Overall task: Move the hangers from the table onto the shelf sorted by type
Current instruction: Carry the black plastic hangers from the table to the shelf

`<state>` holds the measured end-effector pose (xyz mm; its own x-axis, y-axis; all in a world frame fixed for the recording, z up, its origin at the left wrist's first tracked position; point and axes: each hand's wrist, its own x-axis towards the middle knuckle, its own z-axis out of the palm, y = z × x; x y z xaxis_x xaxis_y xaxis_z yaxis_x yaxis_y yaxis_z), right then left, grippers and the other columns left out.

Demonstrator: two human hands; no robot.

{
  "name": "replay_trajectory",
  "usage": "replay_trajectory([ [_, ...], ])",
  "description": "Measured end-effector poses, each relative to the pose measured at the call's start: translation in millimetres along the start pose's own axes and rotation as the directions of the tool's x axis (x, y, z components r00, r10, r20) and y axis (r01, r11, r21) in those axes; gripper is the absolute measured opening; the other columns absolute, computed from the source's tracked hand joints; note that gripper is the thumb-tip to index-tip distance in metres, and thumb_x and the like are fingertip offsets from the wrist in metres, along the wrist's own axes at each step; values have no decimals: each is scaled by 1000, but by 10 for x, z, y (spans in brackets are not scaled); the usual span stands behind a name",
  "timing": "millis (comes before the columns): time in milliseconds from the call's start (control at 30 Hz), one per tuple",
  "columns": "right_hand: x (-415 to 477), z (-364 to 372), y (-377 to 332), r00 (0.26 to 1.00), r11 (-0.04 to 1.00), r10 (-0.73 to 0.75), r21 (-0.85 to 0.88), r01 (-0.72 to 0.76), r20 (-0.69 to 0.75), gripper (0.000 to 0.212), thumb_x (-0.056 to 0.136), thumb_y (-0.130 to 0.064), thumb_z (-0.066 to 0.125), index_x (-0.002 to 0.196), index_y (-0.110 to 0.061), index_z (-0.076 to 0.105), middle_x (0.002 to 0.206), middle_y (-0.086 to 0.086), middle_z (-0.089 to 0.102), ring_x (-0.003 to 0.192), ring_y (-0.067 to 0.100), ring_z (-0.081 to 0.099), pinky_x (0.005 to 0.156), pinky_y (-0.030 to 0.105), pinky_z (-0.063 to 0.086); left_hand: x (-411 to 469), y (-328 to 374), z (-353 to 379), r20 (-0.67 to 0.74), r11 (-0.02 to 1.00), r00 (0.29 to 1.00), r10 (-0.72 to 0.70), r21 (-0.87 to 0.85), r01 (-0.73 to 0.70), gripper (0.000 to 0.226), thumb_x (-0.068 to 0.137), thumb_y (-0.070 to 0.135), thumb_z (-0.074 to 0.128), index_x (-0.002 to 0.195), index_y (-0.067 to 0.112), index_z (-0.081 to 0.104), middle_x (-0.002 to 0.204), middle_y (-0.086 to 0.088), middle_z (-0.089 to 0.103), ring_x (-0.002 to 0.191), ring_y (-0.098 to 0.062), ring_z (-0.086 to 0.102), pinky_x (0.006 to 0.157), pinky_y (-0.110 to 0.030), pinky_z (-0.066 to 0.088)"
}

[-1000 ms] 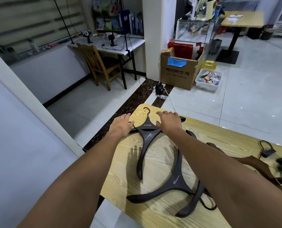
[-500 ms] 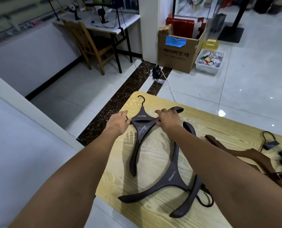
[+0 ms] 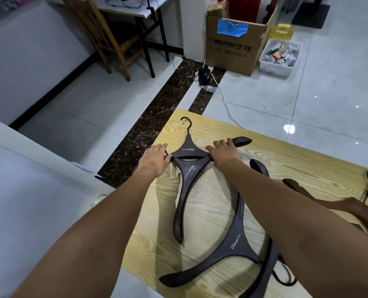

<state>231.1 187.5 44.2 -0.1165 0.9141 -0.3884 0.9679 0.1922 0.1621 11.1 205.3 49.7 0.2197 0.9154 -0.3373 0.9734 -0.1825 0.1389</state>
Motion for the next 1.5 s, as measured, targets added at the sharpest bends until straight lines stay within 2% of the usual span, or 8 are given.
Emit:
replay_trajectory([
  [133, 124, 65, -8, 999, 999, -4, -42, 6, 49, 47, 95, -18, 49, 140, -18, 37, 143, 10, 43, 136, 29, 31, 116, 45, 15, 132, -73, 25, 13, 1000, 1000, 2, 23, -2, 54, 102, 37, 28, 149, 12, 20, 155, -9, 24, 144, -23, 20, 119, -35, 16],
  [400, 290, 179, 104, 997, 984, -41, -172, 51, 61, 43, 96, -20, 49, 138, -15, 40, 140, 10, 45, 133, 28, 36, 115, 42, 19, 292, -158, 71, -92, 997, 996, 6, 75, 1, 51, 102, 37, 28, 147, 14, 25, 152, -6, 30, 142, -22, 23, 119, -36, 12],
  [633, 325, 217, 138, 997, 979, -62, -199, 53, -40, 33, 97, -11, 43, 129, -12, 47, 128, 10, 55, 121, 29, 49, 102, 35, 31, 304, -172, 98, -167, 994, 986, 9, 108, 9, 49, 101, 37, 28, 145, 14, 29, 151, -5, 33, 142, -22, 22, 121, -37, 7],
  [833, 224, 131, 121, 995, 966, 1, -258, -27, -98, 24, 95, -15, 47, 117, -17, 56, 113, 4, 64, 110, 27, 55, 102, 39, 30, 216, -184, -15, -213, 992, 977, 3, 125, 24, 49, 101, 37, 29, 145, 14, 31, 148, -4, 36, 140, -21, 26, 120, -36, 9],
  [933, 138, 86, 177, 990, 979, 23, -199, -51, -137, 20, 93, -24, 53, 112, -18, 57, 111, 2, 64, 107, 27, 58, 96, 39, 35, 157, -207, -129, -259, 990, 966, 8, 140, 29, 48, 101, 36, 30, 144, 13, 33, 147, -5, 39, 137, -22, 29, 119, -36, 13],
  [1100, 1, -16, 281, 981, 997, 8, -73, -22, -195, 28, 92, -39, 57, 110, -19, 57, 105, 1, 66, 97, 24, 64, 68, 29, 35, 51, -276, -358, -316, 988, 949, 9, 148, 40, 48, 101, 36, 31, 142, 13, 36, 143, -6, 44, 133, -24, 35, 117, -37, 19],
  [1367, -291, -34, 501, 962, 971, 150, 217, -100, -228, 39, 88, -57, 54, 99, -20, 59, 94, 3, 64, 91, 27, 62, 64, 30, 35, -59, -426, -633, -339, 989, 941, -22, 130, 70, 49, 100, 35, 31, 143, 12, 35, 140, -10, 46, 130, -28, 38, 113, -37, 22],
  [1500, -405, -13, 625, 940, 964, 201, 224, -141, -274, 41, 87, -61, 53, 93, -21, 59, 91, 1, 65, 91, 25, 63, 63, 28, 34, -60, -550, -705, -328, 988, 944, -28, 135, 77, 48, 101, 36, 30, 142, 13, 35, 139, -12, 47, 129, -30, 39, 113, -39, 23],
])
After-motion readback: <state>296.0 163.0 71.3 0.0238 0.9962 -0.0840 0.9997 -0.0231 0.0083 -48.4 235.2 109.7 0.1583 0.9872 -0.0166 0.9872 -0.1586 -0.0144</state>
